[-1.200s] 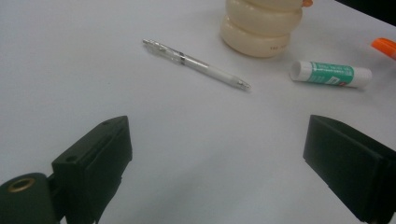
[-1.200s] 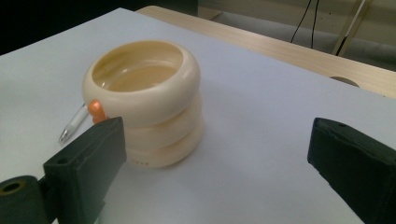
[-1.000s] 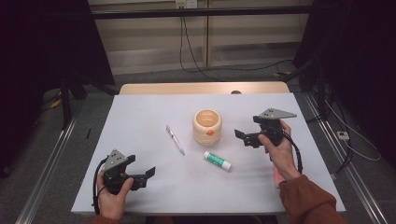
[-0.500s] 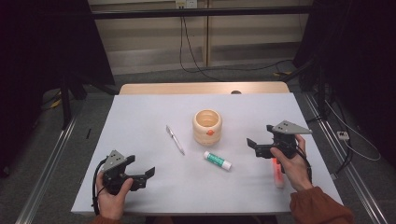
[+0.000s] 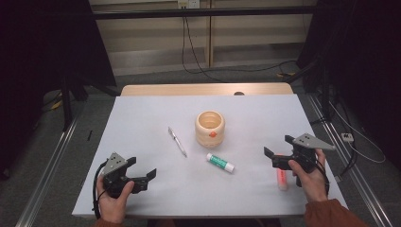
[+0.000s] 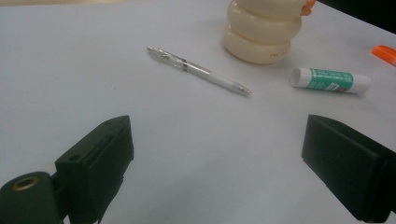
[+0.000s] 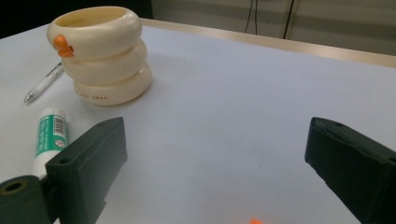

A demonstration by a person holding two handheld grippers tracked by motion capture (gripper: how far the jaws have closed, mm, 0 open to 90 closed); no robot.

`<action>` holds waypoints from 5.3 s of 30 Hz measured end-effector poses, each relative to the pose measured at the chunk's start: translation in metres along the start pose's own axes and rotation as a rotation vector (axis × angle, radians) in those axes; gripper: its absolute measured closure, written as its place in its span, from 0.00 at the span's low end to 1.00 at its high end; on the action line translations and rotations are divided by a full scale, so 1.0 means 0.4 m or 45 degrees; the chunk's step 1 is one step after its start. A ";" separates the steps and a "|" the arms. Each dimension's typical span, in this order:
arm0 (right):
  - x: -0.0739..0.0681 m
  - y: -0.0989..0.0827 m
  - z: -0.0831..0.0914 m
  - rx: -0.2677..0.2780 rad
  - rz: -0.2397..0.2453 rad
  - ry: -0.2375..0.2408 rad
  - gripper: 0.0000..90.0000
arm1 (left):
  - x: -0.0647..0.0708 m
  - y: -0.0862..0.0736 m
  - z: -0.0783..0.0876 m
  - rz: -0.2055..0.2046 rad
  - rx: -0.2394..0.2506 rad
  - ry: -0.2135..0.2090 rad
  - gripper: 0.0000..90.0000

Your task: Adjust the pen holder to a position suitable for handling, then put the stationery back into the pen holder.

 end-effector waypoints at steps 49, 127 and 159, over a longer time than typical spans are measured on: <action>0.014 -0.074 0.056 -0.030 0.020 0.038 0.05 | -0.067 0.107 -0.144 -0.037 -0.137 -0.006 0.39; 0.009 -0.076 0.046 -0.044 0.042 0.059 0.05 | -0.248 0.134 -0.430 0.110 -0.347 0.167 1.00; 0.007 -0.076 0.047 -0.046 0.044 0.066 0.05 | -0.228 0.146 -0.470 0.112 -0.350 0.104 1.00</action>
Point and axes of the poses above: each handheld gripper's, and its own axes: z roughly backward along the jaws, y roughly out of its top, x roughly to its right, the point moved 8 cm from there along -z, roughly forward along the jaws, and after that the axes turned 12 degrees about -y, right-handed, at the moved point
